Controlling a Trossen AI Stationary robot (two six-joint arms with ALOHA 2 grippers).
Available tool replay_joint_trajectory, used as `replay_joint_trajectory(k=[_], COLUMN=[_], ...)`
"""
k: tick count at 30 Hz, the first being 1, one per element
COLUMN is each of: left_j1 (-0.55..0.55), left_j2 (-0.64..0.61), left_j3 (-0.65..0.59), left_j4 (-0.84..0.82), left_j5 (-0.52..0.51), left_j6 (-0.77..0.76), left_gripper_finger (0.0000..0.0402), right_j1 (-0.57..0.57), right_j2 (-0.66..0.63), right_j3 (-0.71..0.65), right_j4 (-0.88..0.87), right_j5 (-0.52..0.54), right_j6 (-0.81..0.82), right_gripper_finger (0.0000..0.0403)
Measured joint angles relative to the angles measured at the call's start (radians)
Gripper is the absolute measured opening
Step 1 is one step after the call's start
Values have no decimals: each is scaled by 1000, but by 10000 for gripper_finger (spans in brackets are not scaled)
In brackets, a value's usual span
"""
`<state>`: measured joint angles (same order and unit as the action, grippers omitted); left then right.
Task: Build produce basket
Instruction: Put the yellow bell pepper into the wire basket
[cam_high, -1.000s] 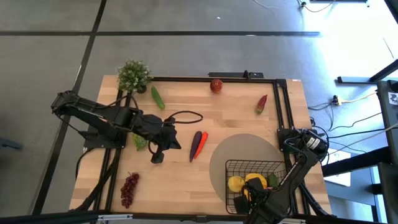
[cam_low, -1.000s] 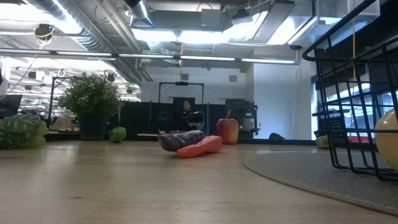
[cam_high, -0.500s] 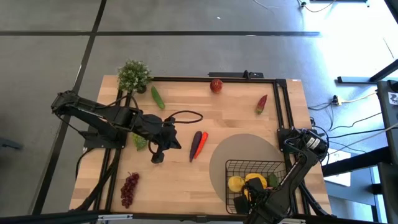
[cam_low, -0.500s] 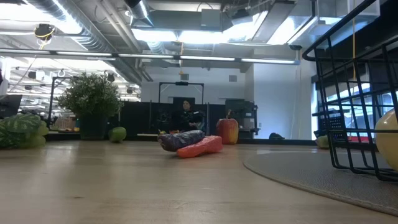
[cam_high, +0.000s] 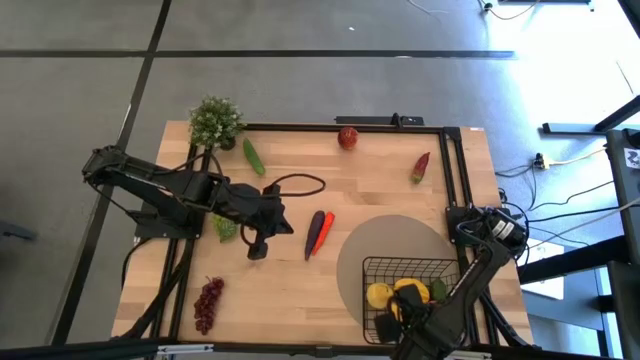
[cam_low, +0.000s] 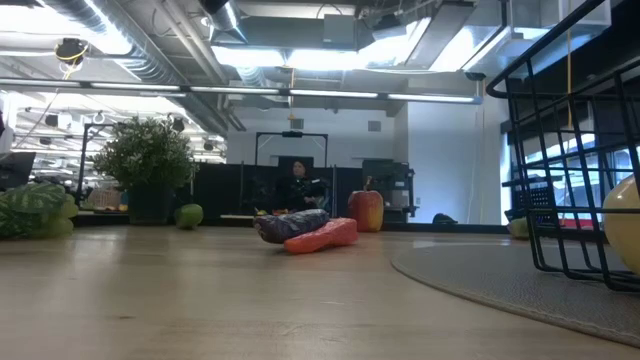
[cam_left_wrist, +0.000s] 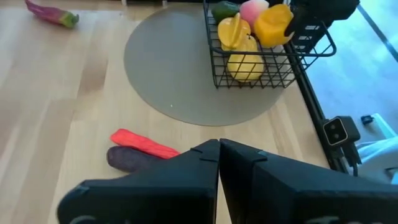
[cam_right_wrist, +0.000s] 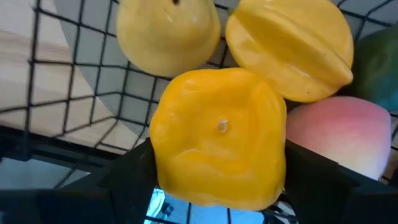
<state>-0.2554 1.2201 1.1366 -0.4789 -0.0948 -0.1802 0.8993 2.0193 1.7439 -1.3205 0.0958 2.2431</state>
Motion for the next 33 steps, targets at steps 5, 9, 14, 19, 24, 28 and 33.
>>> replay_joint_trajectory(k=[5,9,14,19,24,28,33], left_j1=[0,0,0,0,0,0,0], left_j2=[0,0,0,0,0,0,0], left_j3=[0,0,0,0,0,0,0], left_j4=[1,1,1,1,1,1,1], left_j5=[0,0,0,0,0,0,0], left_j6=[0,0,0,0,0,0,0], left_gripper_finger=[0,0,0,0,0,0,0], right_j1=[-10,-16,-16,-16,-11,-6,-5], right_j2=[0,0,0,0,-1,0,0], right_j3=[0,0,0,0,-22,-54,-81], right_j4=[0,0,0,0,9,48,70], right_j5=[19,19,18,8,-11,-12,-12], right_j6=[-1,-2,-2,-4,0,-2,1], right_gripper_finger=[297,297,297,297,297,297,297])
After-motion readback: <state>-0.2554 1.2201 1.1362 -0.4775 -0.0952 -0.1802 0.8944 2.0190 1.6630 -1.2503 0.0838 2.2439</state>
